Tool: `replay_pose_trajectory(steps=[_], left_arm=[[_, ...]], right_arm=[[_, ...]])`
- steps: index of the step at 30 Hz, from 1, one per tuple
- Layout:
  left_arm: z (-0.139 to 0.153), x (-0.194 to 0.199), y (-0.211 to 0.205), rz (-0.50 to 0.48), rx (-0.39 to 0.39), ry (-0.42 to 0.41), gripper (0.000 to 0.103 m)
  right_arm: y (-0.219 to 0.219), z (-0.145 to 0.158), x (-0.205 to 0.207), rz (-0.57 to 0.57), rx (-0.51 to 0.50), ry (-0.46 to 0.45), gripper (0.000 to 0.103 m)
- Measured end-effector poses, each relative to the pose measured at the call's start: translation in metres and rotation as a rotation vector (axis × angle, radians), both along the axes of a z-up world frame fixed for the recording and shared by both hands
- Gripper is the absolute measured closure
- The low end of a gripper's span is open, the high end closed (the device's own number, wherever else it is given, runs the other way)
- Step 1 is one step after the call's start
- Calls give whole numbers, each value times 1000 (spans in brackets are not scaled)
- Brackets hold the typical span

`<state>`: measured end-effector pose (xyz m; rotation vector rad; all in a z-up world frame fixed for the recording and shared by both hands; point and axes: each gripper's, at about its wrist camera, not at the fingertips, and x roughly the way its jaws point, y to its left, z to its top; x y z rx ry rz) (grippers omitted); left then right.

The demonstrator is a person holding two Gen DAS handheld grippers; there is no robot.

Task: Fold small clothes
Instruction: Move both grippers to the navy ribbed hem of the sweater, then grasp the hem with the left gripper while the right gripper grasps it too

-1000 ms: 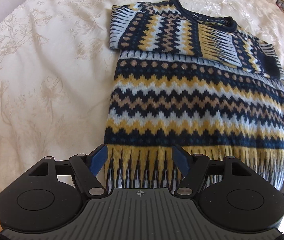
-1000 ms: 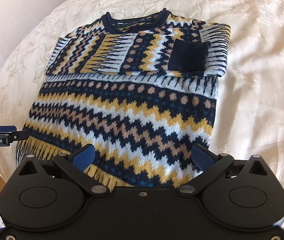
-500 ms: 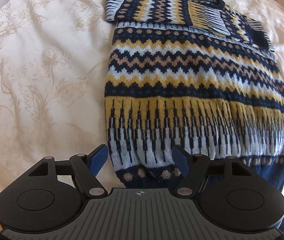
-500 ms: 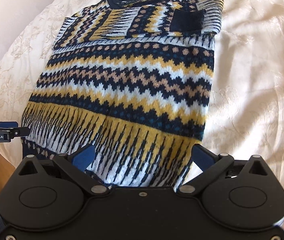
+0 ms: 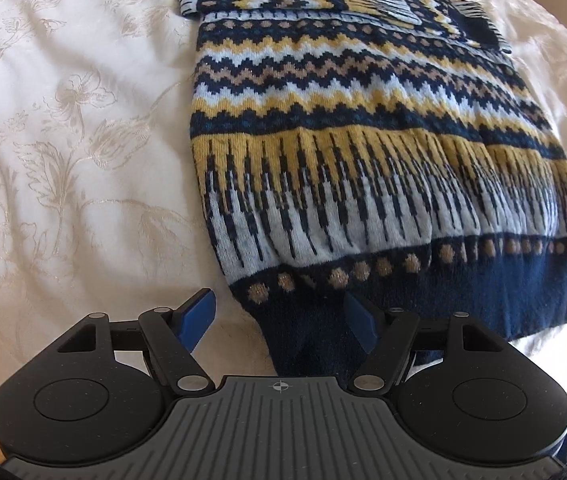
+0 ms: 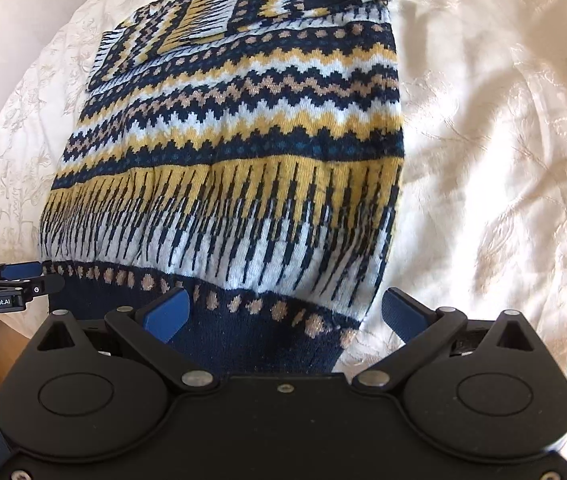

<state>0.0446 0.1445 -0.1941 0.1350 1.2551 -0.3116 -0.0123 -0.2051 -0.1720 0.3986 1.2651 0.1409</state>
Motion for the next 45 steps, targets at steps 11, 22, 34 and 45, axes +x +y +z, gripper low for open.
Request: replay_pose_trajectory(steps=[11,22,34,45], left_arm=[[-18,-10,8,14,-45,7,34],[-25,-11,11,20,-63,1,33],[-25,-14,10,5,-115,12,36],[-23,-16,15,-4,-179,8,62]], right_arm=[[9,-21,-18,1,40,42,1],[23,-39,-26,5,60,19,0],[11,-44,-37,-71,129,-50,0],[15,-45,-34,-76,109,-39,0]])
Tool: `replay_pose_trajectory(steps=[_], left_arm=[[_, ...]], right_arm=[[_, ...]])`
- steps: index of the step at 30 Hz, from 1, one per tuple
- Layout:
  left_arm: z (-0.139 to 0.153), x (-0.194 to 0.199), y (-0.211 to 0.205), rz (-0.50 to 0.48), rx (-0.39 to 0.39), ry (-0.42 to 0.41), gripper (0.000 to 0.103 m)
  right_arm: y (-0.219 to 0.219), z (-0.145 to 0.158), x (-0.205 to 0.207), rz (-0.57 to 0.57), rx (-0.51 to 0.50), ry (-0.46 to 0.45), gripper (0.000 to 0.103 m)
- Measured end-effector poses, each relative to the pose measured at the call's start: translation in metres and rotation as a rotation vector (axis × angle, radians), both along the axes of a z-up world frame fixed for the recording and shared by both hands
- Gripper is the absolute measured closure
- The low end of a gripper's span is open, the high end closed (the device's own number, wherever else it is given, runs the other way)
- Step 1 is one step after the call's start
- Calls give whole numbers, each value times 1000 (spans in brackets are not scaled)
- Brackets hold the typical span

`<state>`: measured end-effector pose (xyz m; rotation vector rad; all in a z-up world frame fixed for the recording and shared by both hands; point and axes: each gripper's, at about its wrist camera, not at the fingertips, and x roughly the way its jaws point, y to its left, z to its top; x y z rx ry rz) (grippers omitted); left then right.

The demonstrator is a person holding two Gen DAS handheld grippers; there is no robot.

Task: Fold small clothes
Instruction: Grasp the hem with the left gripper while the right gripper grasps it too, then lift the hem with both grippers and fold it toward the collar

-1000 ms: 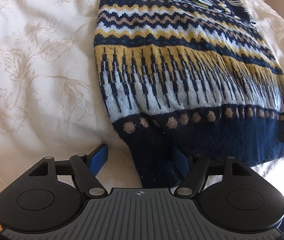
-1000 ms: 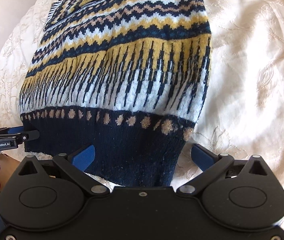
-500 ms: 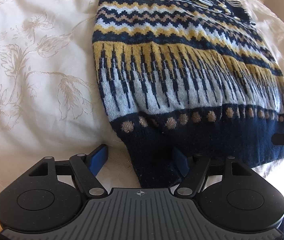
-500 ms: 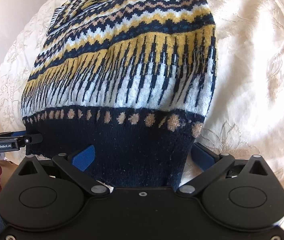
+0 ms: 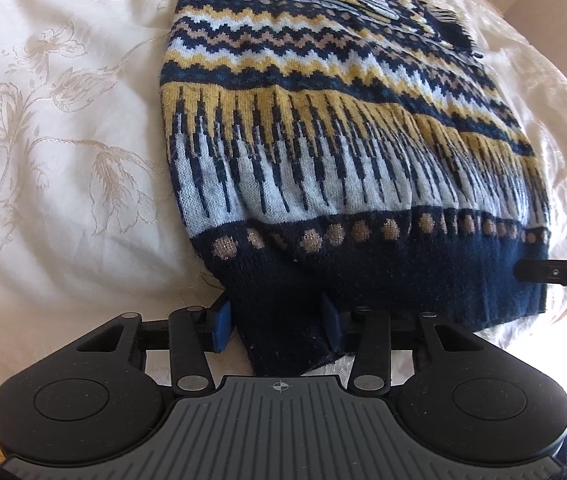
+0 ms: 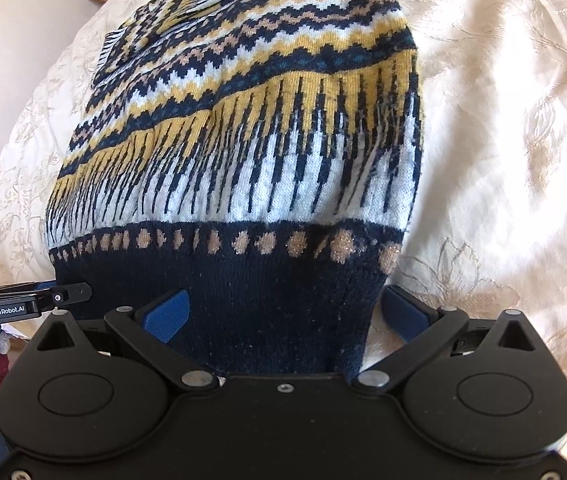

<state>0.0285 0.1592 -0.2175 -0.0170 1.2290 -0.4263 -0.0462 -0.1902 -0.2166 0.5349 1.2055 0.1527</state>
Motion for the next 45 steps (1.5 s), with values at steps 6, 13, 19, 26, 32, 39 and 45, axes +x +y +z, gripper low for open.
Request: replay_pose_trajectory(steps=[6,13,19,26,32,39,45], left_arm=[[2,-4,3,-2,-35,-3,83],[19,-7,6,-4,-85,-35,97],[52,-1,16,7,-163,-78,98],[97,15,22,24,-248,-165,98],[130,40,22,77,-303,-237,98],[152,87,10,127,-325,-305,98],[159,135,0,175,-332,-343,98]], right_arm=[[3,3,-1,0,-10,5,2],[2,12,-1,4,21,21,81],[-5,46,-10,-35,57,-53,86],[-25,84,-8,-122,126,-146,86],[-40,109,16,-168,163,-224,86],[-56,129,69,-177,186,-304,86],[-72,136,121,-194,193,-356,86]])
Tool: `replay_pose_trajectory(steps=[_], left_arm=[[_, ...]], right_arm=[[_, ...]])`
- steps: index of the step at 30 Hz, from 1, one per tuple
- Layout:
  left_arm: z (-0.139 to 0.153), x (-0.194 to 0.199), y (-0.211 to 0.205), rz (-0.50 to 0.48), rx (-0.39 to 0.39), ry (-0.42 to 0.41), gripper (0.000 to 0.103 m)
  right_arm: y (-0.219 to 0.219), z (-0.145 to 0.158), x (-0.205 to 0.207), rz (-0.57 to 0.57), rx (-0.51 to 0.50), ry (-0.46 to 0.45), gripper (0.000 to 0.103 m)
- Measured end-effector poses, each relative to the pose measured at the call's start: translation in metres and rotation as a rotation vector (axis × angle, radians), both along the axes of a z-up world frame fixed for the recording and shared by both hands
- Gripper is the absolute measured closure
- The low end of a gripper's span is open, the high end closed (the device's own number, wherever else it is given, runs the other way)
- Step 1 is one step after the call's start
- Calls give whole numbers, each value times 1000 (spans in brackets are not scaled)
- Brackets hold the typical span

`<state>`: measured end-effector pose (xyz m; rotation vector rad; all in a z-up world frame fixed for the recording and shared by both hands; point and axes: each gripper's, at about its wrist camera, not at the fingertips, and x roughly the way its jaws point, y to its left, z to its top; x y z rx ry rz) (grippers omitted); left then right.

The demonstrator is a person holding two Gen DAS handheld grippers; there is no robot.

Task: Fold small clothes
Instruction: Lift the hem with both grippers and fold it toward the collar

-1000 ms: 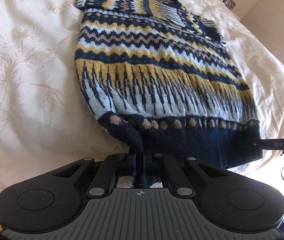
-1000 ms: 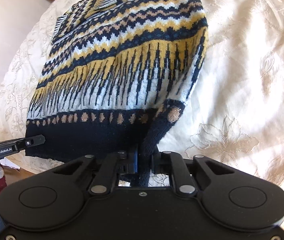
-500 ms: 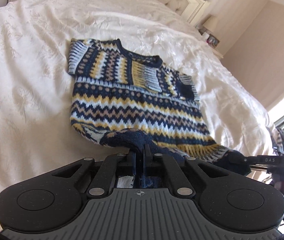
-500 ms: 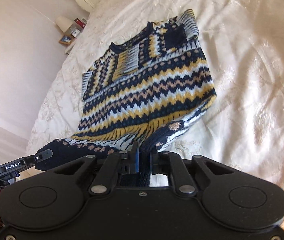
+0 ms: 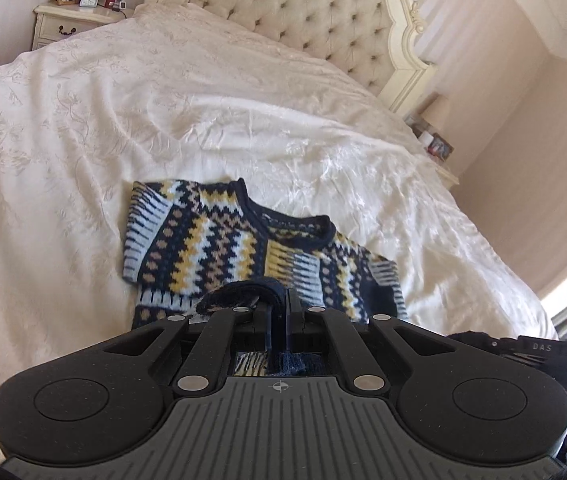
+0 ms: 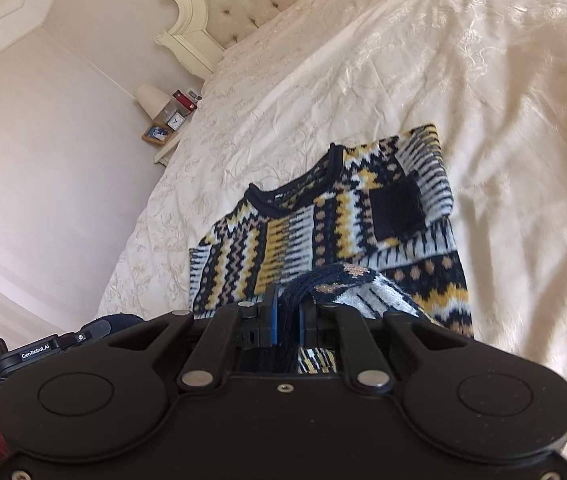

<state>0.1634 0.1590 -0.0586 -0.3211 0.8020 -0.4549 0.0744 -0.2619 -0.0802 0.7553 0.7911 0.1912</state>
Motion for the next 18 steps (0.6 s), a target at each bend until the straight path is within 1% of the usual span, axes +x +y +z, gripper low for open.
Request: replay_pose_trajectory(steps=[4,9,13,18], left_arm=[[4,29,-10,25,11,-24,98],[3,63,-20,64,24,-32,98],[-6,90,-25,69,39,-10,98],[-23,124,-31,32,73,30,98]], right_arm=[[-9,-1,38,-7,9,-25,86],[-15,-4,80,-12,16,-31,86],[-19,-16,111,-27,16,-15,86],[-20,-35,138,-72,7,26,86]])
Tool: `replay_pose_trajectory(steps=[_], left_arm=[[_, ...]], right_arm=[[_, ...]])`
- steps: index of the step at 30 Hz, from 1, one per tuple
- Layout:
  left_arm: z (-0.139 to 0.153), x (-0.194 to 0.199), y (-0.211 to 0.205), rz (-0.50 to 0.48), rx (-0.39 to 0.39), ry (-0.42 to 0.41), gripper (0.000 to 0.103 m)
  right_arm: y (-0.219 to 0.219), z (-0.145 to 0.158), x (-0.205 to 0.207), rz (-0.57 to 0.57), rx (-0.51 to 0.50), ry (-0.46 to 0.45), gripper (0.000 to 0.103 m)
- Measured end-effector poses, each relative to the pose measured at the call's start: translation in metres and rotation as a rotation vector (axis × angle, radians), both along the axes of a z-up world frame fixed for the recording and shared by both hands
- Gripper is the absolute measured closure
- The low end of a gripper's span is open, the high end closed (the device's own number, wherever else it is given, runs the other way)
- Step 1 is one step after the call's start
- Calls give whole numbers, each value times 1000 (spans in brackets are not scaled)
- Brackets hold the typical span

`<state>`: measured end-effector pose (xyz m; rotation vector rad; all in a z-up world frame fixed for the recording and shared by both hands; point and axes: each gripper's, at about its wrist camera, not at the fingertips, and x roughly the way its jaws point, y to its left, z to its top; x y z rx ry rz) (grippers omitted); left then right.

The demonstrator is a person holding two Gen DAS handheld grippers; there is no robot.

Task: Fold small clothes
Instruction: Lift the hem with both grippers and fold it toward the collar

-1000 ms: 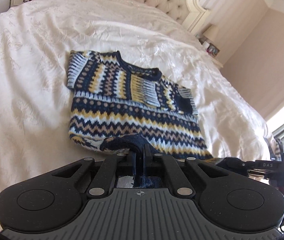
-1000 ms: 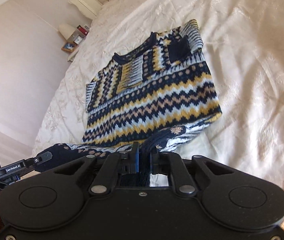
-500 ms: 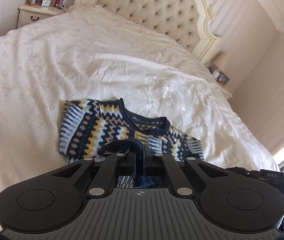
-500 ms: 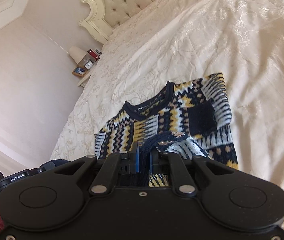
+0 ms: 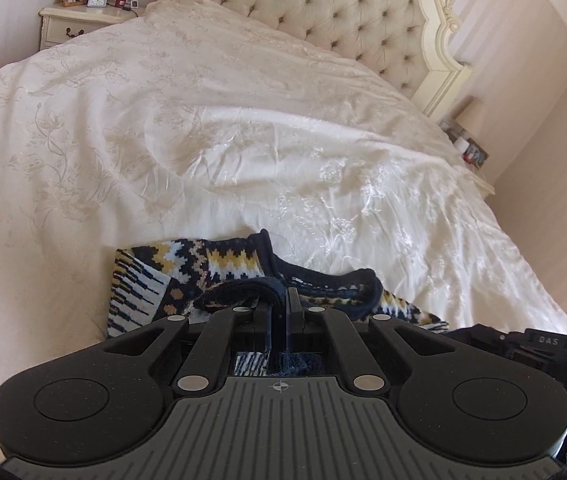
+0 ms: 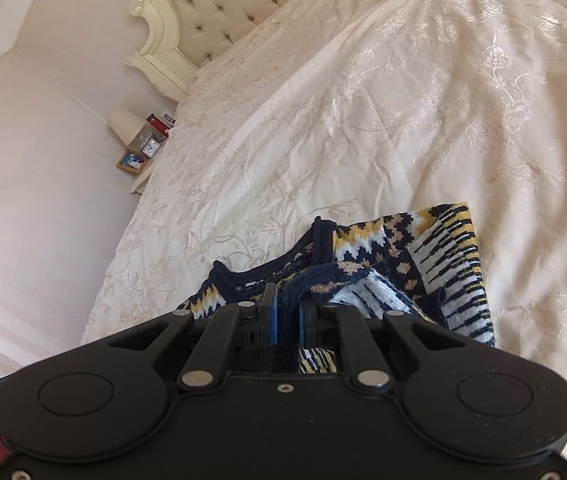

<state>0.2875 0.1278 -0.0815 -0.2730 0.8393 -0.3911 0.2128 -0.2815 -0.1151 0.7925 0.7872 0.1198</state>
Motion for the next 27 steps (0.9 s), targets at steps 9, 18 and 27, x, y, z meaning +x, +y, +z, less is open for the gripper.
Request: replay_pose_trajectory(steps=[9,18,27], left_arm=[[-39,52,-6,-4,29,87,97],[-65,87,-11,4,43,120,97],[-82,113,-13,13,50,176,95]], right_arm=[[-2,-37,38,-65,-5,102,83],[-2,-58,78,-46,-44,148,83],[3,-74,105,-24,-76,193,82]])
